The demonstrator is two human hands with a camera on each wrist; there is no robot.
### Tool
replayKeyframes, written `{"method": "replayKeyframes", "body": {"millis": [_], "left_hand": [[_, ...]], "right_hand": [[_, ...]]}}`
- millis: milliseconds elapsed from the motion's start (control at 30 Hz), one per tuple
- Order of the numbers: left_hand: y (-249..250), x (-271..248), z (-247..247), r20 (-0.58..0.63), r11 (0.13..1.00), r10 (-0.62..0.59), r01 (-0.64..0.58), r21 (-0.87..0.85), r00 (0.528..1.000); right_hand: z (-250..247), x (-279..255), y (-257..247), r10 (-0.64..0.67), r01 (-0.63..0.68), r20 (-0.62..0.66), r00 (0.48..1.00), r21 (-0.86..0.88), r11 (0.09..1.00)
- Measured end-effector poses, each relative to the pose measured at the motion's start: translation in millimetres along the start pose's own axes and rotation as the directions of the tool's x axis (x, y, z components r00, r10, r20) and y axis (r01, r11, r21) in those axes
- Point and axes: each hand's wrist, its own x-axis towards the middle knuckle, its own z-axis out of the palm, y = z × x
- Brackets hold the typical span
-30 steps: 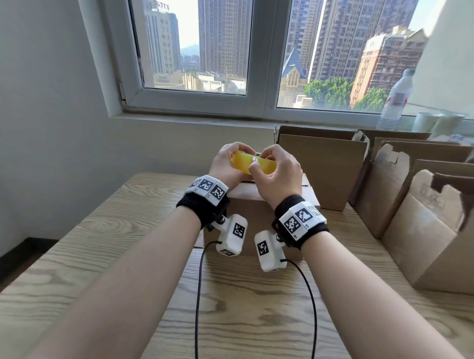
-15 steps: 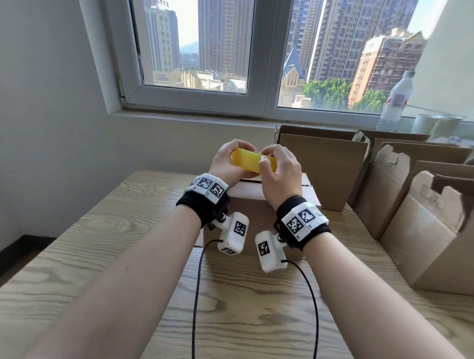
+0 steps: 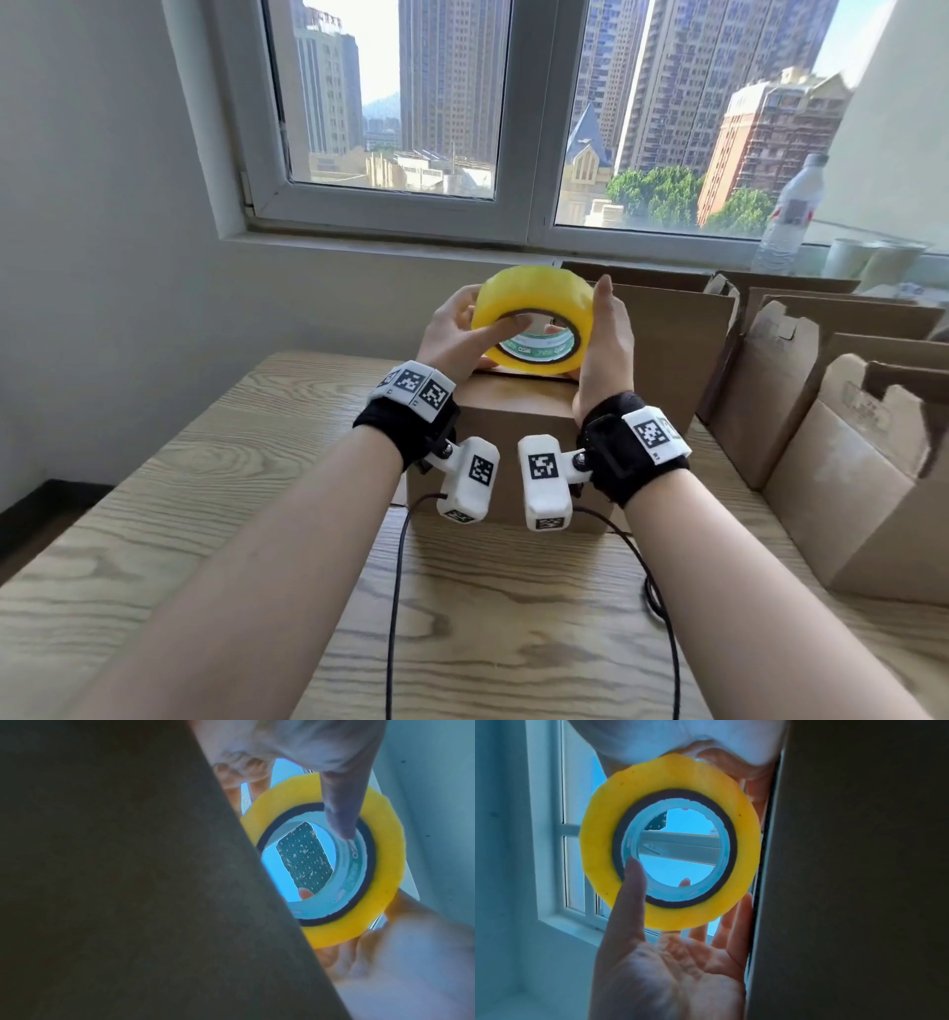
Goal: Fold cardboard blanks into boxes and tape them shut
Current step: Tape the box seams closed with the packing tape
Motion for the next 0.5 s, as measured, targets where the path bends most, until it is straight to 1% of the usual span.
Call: {"method": "replayKeyframes", "body": {"millis": [67, 133, 333, 433, 500], "left_hand": [[-1.1, -0.6, 1.4, 0.007, 1.0, 0.003, -0.003, 0.019, 1.0], [-1.2, -1.1, 2.8, 0.007, 0.999, -0.005, 0.005, 0.039, 1.0], [-1.2, 0.2, 2.5, -0.055, 0.997, -0.005, 0.009, 0.079, 0.998], [-4.3, 2.6, 2.5, -0.086, 0.996, 0.023, -0.015, 0.085, 0.996], [-7.0, 5.8, 1.9, -0.122, 0.992, 0.036, -0.02, 0.125, 0.992]], "right_hand": [[-3.3, 4.1, -0.1, 0.043, -0.043, 0.006, 0.999, 0.043, 0.998], [-4.1, 4.6, 0.1, 0.063, -0.063, -0.003, 0.998, 0.03, 0.998], [-1.8, 4.4, 2.3, 0.105, -0.106, -0.031, 0.994, -0.033, 0.994], [-0.3, 3.9, 0.8, 0.124, -0.125, -0.046, 0.991, -0.02, 0.992], [0.8, 3.6, 0.5, 0.136, -0.137, -0.046, 0.99, -0.015, 0.99]]}}
